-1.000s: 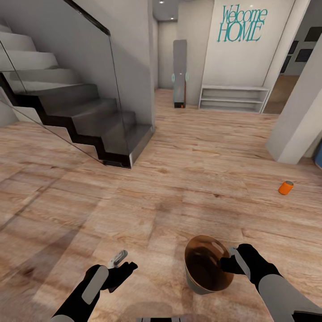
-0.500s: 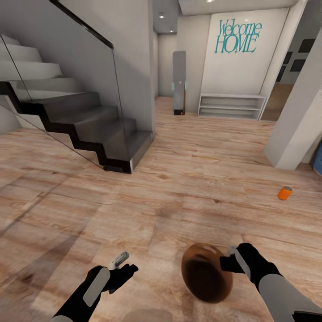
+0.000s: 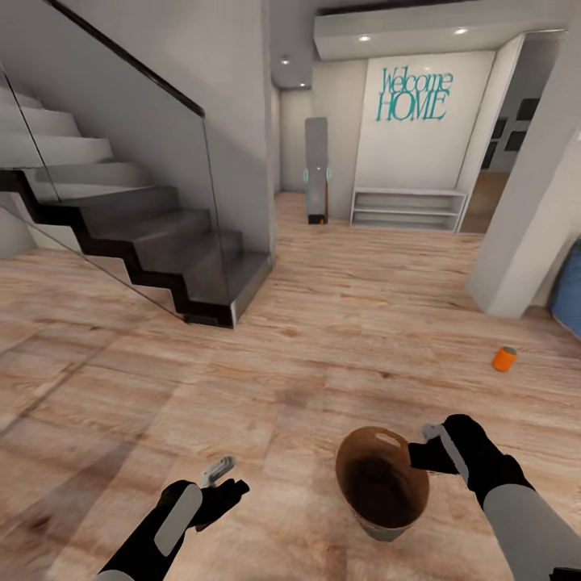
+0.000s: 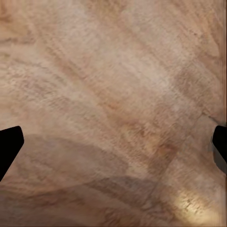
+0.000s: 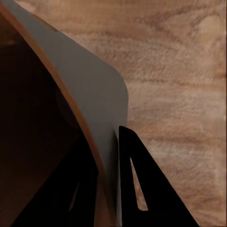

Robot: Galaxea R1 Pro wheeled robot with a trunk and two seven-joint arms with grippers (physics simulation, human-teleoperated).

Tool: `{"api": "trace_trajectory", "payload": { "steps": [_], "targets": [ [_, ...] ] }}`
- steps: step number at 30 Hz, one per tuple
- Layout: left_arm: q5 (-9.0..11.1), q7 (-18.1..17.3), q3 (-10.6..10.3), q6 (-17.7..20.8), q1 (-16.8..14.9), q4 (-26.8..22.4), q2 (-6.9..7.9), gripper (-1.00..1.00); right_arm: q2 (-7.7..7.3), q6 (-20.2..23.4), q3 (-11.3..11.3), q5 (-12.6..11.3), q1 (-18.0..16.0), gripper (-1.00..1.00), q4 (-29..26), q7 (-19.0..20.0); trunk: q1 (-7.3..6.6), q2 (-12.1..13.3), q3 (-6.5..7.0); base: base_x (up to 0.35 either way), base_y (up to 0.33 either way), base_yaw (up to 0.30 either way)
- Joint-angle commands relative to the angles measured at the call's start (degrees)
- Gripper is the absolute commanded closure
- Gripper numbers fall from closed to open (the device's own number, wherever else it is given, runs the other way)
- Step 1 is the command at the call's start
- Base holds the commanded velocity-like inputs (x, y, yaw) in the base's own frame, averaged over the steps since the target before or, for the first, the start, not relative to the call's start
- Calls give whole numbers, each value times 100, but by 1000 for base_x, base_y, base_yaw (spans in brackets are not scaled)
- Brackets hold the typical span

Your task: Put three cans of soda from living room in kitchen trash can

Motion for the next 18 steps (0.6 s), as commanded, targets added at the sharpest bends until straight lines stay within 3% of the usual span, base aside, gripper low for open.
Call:
{"api": "trace_trajectory", "payload": {
  "steps": [1, 8, 14, 18],
  "targets": [
    [1, -3, 1, -1, 1, -1, 0, -100, -4, 6, 7, -22, 5, 100, 10, 25, -2, 2, 22, 0, 0, -240],
    [4, -8, 2, 0, 1, -1, 1, -100, -64, 40, 7, -23, 16, 100, -135, 38, -20, 12, 177, 0, 0, -269],
    [4, -8, 7, -2, 1, -1, -6, -100, -300, 443, -114, -55, 6, 100, -303, 144, -35, 20, 310, 0, 0, -290],
    [16, -10, 7, -2, 1, -1, -8, -100, -623, 443, -220, -158, -3, 100, -364, 888, -46, 25, 399, 0, 0, -293]
  ]
}}
